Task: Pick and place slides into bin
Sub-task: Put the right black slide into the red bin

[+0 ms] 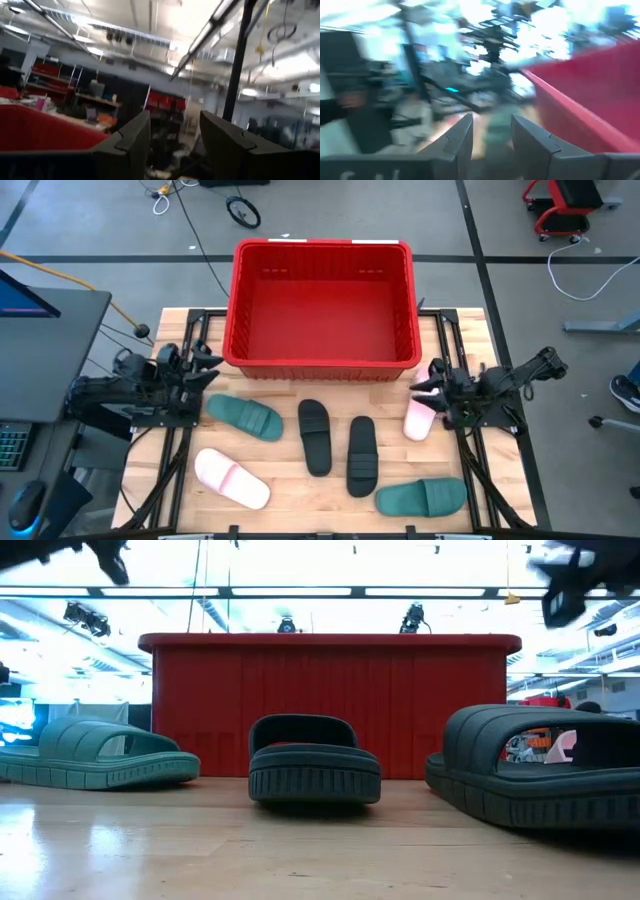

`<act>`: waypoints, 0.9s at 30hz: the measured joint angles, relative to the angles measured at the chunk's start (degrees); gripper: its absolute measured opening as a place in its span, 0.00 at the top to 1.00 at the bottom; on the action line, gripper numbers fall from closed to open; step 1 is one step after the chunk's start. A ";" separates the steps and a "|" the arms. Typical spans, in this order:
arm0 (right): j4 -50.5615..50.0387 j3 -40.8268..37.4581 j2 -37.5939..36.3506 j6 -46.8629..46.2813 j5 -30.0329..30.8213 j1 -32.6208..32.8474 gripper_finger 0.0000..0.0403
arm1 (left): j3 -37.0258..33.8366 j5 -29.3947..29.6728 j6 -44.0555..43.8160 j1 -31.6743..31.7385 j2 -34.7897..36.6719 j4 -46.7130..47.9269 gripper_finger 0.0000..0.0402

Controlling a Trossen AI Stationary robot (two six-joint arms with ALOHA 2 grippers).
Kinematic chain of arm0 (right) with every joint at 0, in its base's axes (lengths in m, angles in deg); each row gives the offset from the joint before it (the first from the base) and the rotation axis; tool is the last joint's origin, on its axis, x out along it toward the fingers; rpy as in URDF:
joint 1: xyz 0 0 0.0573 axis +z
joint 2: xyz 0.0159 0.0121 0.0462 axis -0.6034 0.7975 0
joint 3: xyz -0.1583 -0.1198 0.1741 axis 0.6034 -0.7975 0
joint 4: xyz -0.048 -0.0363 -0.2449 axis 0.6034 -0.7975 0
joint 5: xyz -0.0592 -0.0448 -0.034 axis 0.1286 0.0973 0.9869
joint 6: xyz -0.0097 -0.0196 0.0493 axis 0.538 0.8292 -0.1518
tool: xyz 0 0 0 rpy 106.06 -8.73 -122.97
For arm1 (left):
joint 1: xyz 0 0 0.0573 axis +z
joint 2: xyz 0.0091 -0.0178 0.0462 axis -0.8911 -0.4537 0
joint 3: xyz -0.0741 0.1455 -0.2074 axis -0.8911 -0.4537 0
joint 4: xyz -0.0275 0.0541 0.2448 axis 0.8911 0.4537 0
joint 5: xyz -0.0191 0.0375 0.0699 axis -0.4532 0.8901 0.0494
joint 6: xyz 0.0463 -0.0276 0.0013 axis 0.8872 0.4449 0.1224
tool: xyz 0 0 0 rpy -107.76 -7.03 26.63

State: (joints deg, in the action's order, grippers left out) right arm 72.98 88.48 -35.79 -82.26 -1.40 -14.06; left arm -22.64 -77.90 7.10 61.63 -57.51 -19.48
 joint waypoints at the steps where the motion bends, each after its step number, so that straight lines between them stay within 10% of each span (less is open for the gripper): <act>1: 0.31 2.07 1.14 1.12 -2.29 0.00 0.66 | 3.23 0.01 0.96 -0.49 -1.66 2.69 0.56; 13: -23.37 37.43 36.99 -4.82 -15.37 0.00 0.66 | 42.66 0.17 -2.04 -3.20 -32.12 38.72 0.55; 19: -32.22 49.50 53.64 -17.66 -30.05 0.04 0.66 | 54.92 0.12 -5.67 -3.39 -41.89 38.99 0.56; 27: -33.08 59.36 66.21 -21.05 -34.63 0.00 0.66 | 65.31 0.15 -6.84 -3.37 -48.68 38.96 0.56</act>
State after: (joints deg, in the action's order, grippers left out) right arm 39.90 147.84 30.43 -103.31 -36.03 -14.06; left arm 42.66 -77.75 0.25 58.26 -106.19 19.48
